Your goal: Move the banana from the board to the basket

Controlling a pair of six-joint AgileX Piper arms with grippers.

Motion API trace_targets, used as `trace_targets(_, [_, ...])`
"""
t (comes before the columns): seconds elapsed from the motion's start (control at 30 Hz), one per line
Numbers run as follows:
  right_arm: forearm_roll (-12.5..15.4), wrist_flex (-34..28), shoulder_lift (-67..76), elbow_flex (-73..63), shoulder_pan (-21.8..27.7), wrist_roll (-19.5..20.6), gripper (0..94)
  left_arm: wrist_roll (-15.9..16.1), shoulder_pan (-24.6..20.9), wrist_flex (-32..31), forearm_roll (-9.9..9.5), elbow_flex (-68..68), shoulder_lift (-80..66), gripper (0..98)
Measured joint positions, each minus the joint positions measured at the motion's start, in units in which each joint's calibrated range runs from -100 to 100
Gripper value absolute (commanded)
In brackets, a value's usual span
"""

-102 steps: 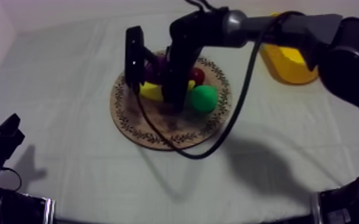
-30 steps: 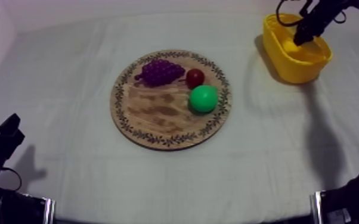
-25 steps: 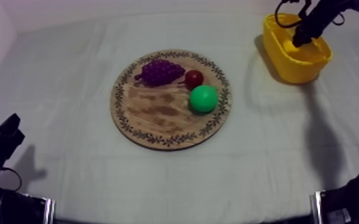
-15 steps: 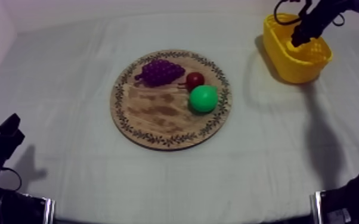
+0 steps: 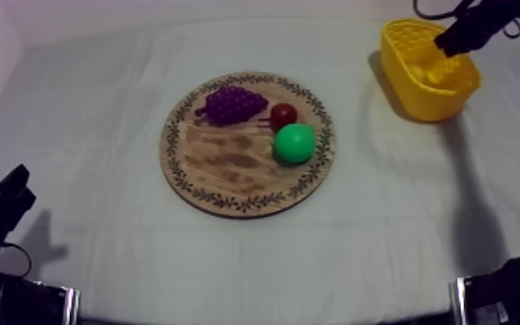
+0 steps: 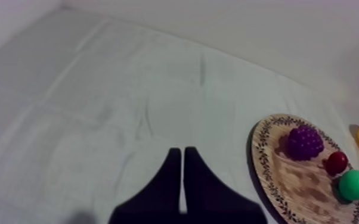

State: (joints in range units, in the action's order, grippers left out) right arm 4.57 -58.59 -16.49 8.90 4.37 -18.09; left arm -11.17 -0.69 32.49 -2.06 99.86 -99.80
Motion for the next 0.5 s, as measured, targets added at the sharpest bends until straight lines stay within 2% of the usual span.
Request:
trace_targets(0.23, [0.99, 7.04, 14.38, 10.84, 3.10, 1.74, 0.8, 0.00, 0.00, 0.00, 0.00, 0.00, 0.00, 0.1])
trace_targets(0.5, [1.30, 22.74, 34.78, 30.98, 5.31, 6.03, 0.7, 0.00, 0.00, 0.00, 0.00, 0.00, 0.00, 0.1])
